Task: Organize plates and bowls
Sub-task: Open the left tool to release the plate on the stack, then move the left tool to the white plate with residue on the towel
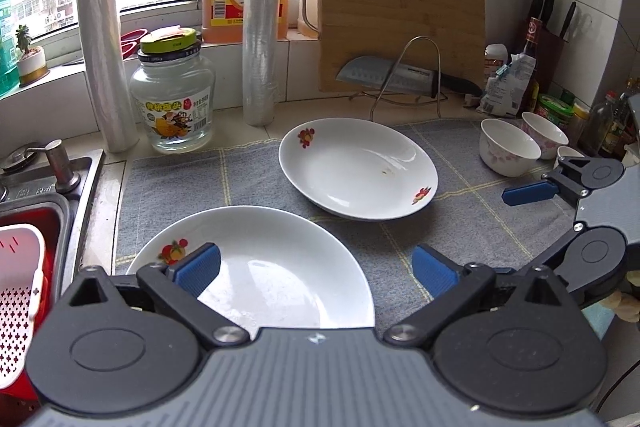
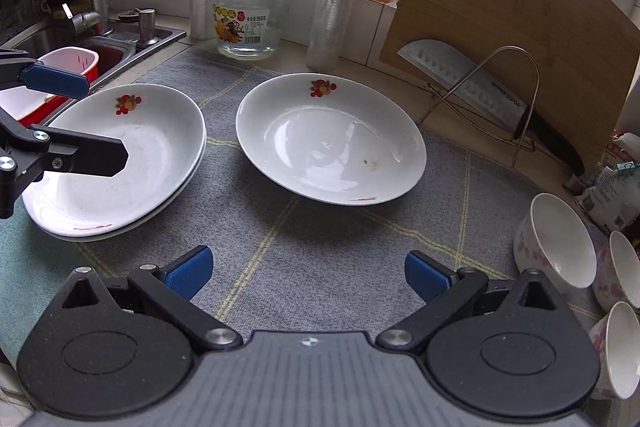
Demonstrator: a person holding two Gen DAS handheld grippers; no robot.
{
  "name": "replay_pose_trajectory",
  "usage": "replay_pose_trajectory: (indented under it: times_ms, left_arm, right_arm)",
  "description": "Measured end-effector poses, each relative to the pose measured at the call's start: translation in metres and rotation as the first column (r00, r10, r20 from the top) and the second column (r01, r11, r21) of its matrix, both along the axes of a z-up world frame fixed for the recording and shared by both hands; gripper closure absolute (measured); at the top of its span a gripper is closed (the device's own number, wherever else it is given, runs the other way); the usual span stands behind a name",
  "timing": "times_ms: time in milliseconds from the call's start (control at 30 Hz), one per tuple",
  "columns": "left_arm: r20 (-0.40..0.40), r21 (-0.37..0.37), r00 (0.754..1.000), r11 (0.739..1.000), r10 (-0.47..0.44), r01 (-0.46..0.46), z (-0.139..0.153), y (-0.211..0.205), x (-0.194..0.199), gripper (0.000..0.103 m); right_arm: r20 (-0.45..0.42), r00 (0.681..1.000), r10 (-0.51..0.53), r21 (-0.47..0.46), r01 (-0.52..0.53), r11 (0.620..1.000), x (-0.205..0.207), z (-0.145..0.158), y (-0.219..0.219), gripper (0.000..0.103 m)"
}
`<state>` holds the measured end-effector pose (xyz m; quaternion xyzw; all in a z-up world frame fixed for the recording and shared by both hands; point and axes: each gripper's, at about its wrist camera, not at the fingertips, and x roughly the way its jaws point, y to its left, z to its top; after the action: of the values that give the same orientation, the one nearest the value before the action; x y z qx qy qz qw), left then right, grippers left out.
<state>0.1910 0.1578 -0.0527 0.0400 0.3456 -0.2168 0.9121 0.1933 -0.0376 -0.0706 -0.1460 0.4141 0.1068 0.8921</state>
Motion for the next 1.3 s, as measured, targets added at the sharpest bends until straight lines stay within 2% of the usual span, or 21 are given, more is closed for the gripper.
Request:
replay_pose_trajectory:
  times_ms: [267,533,633,700,867,1100,1300]
  left_arm:
    - [-0.050,-0.001,0.999,1.000,0.001,-0.001,-0.011,-0.020,0.005,0.002]
    - [-0.099,0.053,0.989,0.993,0.113,-0.108,-0.017,-0.045,0.019,0.002]
    - [-0.100,0.054,0.985,0.989,0.143,-0.138,-0.015,-0.054,0.022,0.002]
    - [-0.111,0.070,0.977,0.982,0.184,-0.177,-0.014,-0.059,0.025,0.002]
    - [-0.145,0.073,0.963,0.973,0.226,-0.218,-0.015,-0.064,0.034,0.002]
    - [-0.143,0.063,0.968,0.978,0.205,-0.197,-0.006,-0.067,0.051,0.002]
    - [-0.178,0.046,0.970,0.986,0.166,-0.160,0.002,-0.064,0.081,0.002]
  right_arm:
    - [-0.034,0.999,0.002,-0.003,-0.002,1.000,0.011,-0.014,-0.028,0.000]
    - [-0.048,0.994,0.099,0.003,-0.099,0.995,0.041,-0.036,-0.043,0.000]
    - [-0.041,0.983,0.179,0.020,-0.178,0.984,0.053,-0.042,-0.048,0.000]
    - [-0.044,0.979,0.197,0.018,-0.196,0.980,0.063,-0.045,-0.050,0.000]
    - [-0.071,0.975,0.210,0.110,-0.202,0.973,0.080,-0.053,-0.060,0.000]
    - [-0.061,0.977,0.206,0.138,-0.196,0.971,0.083,-0.056,-0.064,0.000]
    - [-0.057,0.976,0.209,0.139,-0.200,0.970,0.083,-0.056,-0.064,0.000]
